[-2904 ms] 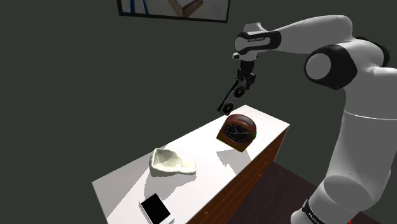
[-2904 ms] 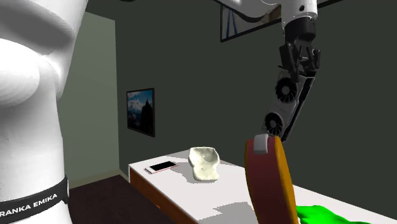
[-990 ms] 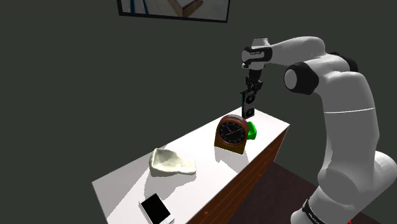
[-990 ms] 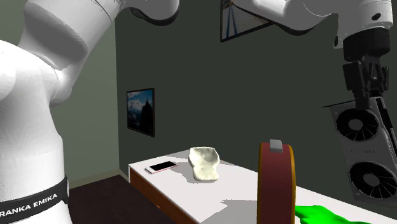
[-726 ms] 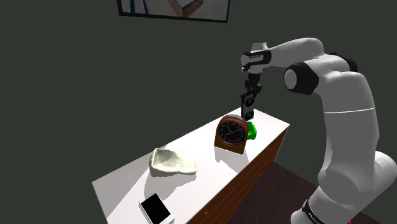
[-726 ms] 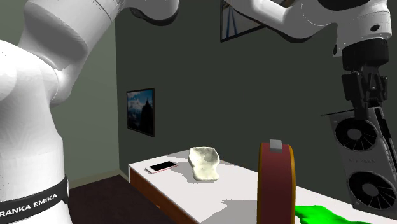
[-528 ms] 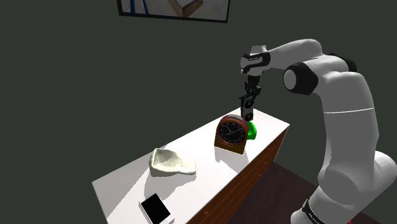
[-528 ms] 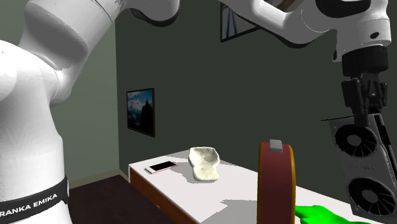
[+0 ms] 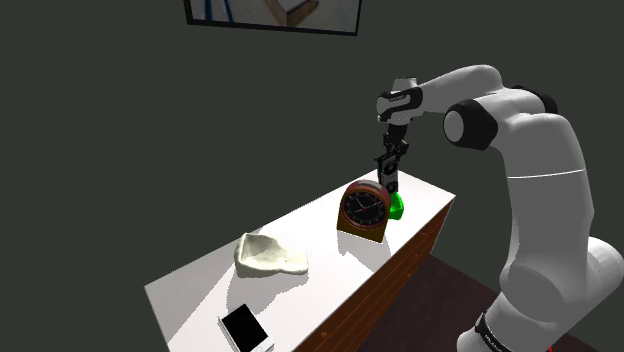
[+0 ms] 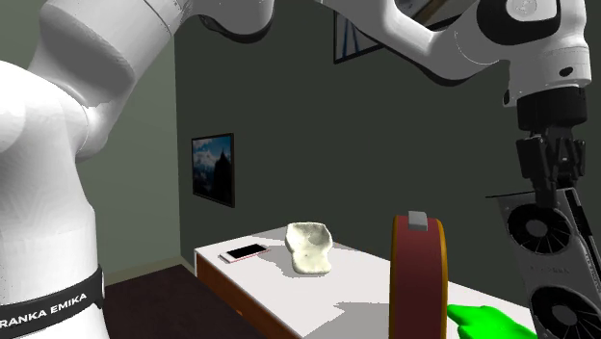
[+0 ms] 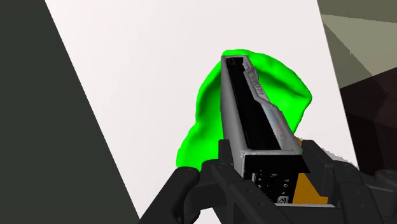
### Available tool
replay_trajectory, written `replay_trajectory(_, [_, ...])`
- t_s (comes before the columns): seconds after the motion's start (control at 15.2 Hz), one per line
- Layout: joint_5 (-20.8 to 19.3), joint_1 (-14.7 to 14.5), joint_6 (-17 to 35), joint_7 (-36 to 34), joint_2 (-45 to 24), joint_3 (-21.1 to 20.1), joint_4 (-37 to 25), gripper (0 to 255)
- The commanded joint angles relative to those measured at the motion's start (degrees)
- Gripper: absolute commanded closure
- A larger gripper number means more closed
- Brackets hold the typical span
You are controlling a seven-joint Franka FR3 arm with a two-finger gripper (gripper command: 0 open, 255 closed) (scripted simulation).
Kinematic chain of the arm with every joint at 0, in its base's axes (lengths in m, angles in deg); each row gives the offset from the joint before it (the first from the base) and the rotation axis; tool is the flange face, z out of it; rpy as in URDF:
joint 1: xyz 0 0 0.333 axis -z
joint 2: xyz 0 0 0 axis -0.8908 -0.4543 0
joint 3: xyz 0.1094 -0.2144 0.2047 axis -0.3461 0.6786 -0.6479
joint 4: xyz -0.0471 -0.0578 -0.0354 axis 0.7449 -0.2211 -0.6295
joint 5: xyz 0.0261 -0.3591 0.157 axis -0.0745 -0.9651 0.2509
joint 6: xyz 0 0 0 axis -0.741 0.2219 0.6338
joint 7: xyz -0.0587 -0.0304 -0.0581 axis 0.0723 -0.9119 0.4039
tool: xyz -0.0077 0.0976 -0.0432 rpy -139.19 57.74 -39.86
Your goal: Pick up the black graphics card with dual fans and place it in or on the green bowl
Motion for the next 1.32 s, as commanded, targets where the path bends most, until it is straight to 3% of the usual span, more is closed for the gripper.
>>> replay_trajectory(0.0, [-0.01,0.00,0.07,0.00,0.04,0.02,0.05,255])
replay_trajectory(0.2, [-0.01,0.00,0.07,0.00,0.04,0.02,0.05,255])
replay_trajectory(0.26, [-0.01,0.00,0.07,0.00,0.03,0.02,0.05,0])
replay_trajectory(0.59, [-0.01,0.00,0.08,0.00,0.04,0.02,0.06,0])
replay_trajectory(0.86, [-0.53,-0.17,-6.32,-0.36,1.60,0.29,-4.83,0])
replay_trajectory(1.25, [-0.53,-0.17,-6.32,-0.36,1.60,0.29,-4.83,0])
